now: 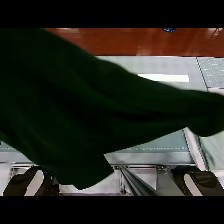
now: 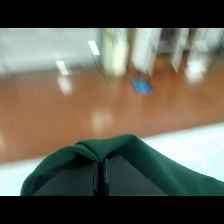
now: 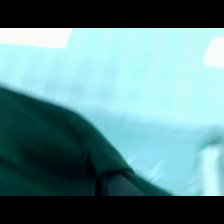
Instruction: Fold the shirts.
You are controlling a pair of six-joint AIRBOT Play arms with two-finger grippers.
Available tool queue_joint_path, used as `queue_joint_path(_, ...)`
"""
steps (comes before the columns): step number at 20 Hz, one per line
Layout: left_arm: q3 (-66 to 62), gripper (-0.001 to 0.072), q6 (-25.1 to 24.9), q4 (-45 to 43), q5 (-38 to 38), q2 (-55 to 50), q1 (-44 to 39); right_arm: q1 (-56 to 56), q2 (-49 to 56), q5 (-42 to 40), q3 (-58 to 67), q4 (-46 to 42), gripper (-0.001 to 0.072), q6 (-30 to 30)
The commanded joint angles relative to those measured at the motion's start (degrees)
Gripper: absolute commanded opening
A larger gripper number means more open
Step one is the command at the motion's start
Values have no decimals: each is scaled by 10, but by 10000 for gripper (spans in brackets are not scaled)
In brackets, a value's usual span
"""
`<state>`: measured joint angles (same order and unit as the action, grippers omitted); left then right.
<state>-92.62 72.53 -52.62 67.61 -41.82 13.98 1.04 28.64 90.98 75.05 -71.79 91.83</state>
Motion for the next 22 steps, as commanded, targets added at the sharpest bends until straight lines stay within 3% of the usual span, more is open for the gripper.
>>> queue_joint_path(1,142,18,10,-12,-1,-55,-48,0,-26,-78,-224,66,28,7)
queue_joint_path(6,192,19,17,-6,-40,-265,-74,0,87,-285,-405,58,28,-6)
queue_joint_path(9,159,19,17,51,-110,-386,-76,-18,239,-385,-379,45,28,-30)
queue_joint_path(13,110,21,17,154,-121,-507,-76,-58,451,-395,-255,88,30,-66)
queue_joint_path(14,108,71,17,178,-121,-525,-76,-61,492,-393,-221,101,63,-66)
queue_joint_path(15,108,325,17,191,-112,-538,-76,-64,526,-389,-183,108,250,-66)
queue_joint_path(16,108,508,19,191,-93,-543,-74,-68,550,-378,-146,110,424,-66)
queue_joint_path(22,73,505,34,151,99,-501,62,-204,525,-201,33,89,414,-66)
